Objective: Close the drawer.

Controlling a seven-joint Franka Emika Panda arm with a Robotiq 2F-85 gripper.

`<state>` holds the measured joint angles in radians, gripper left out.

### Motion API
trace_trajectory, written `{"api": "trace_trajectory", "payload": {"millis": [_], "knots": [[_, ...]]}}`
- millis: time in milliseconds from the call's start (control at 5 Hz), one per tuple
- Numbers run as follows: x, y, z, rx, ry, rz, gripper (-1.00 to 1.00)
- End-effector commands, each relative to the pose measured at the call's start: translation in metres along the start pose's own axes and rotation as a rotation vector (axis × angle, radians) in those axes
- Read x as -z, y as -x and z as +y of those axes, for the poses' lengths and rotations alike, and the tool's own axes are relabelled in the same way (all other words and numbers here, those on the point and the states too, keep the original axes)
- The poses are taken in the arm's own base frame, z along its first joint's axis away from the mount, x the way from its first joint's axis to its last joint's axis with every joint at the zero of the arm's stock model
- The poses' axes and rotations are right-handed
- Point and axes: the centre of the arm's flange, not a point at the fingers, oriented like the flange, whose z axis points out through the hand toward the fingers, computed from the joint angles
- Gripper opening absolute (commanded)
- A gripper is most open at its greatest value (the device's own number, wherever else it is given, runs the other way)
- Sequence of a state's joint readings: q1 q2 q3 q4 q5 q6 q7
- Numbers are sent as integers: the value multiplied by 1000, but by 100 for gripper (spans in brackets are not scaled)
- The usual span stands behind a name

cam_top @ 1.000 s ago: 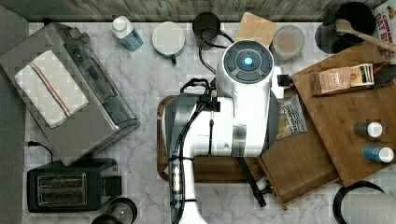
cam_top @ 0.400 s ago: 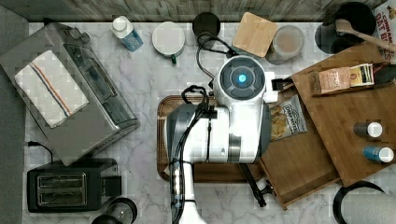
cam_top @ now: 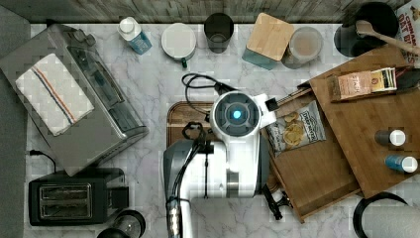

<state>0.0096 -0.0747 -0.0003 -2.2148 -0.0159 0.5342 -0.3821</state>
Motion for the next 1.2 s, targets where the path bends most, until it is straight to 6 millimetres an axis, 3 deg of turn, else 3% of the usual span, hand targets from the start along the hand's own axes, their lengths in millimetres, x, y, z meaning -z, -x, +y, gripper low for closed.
{"api": "trace_trajectory", "payload": {"millis": [200, 600, 1000, 1200], "knots": [[-50, 75, -12, 534, 81, 26, -100], [-103, 93, 15, 681, 107, -42, -100], [-123, 95, 64, 746, 145, -27, -100], [-127, 99, 76, 782, 151, -11, -100]]}}
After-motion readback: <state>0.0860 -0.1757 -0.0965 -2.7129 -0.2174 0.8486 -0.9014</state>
